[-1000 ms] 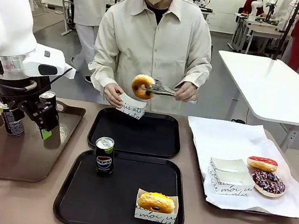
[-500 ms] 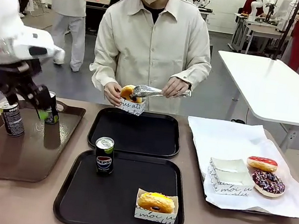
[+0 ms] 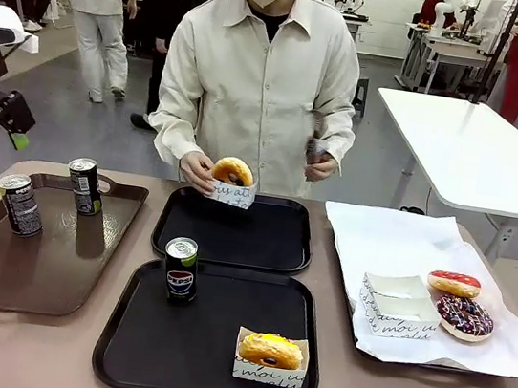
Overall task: Set up donuts and drinks on trays.
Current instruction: Pick up one Pepsi coke from the Handle tray and place it on the Flat Tray without a Pepsi coke.
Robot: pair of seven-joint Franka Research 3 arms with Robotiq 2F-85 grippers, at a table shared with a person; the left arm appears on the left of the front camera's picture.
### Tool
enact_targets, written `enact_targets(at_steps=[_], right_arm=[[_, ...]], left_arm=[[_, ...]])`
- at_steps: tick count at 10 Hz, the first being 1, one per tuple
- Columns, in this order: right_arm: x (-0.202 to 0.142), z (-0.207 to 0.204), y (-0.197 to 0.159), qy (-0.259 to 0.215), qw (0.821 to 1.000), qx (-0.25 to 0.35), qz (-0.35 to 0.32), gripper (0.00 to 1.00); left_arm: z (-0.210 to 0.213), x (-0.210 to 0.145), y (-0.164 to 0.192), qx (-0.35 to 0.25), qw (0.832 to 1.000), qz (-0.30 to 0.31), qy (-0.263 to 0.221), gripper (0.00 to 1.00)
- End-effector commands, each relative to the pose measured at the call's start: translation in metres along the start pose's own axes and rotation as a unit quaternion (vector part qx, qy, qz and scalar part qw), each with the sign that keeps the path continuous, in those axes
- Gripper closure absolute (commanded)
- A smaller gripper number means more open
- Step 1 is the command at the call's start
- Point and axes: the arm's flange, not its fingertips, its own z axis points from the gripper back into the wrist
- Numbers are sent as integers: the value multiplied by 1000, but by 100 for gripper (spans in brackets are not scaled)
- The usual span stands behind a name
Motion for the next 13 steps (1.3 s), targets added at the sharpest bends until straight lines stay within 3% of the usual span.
enact_targets(at_steps=[1, 2, 3, 4, 9, 13], right_arm=[[0, 0, 0, -1, 1000, 5, 6, 0], [0, 0, 0, -1, 1000, 5, 6, 0], [0, 0, 0, -1, 1000, 5, 6, 0], [0, 0, 0, -1, 1000, 5, 6, 0], [0, 0, 0, -1, 1000, 5, 6, 0], [0, 0, 0, -1, 1000, 5, 6, 0]], left_arm=[[-13, 5, 26, 22, 1000, 15, 4, 0], [-14, 14, 35, 30, 999, 14, -1, 0], [-6, 1, 23, -12, 999, 35, 7, 0], [-15, 3, 32, 17, 1000, 20, 7, 0], [-15, 4, 32, 13, 1000, 23, 8, 0], [-60, 23, 24, -26, 998, 11, 47, 0]])
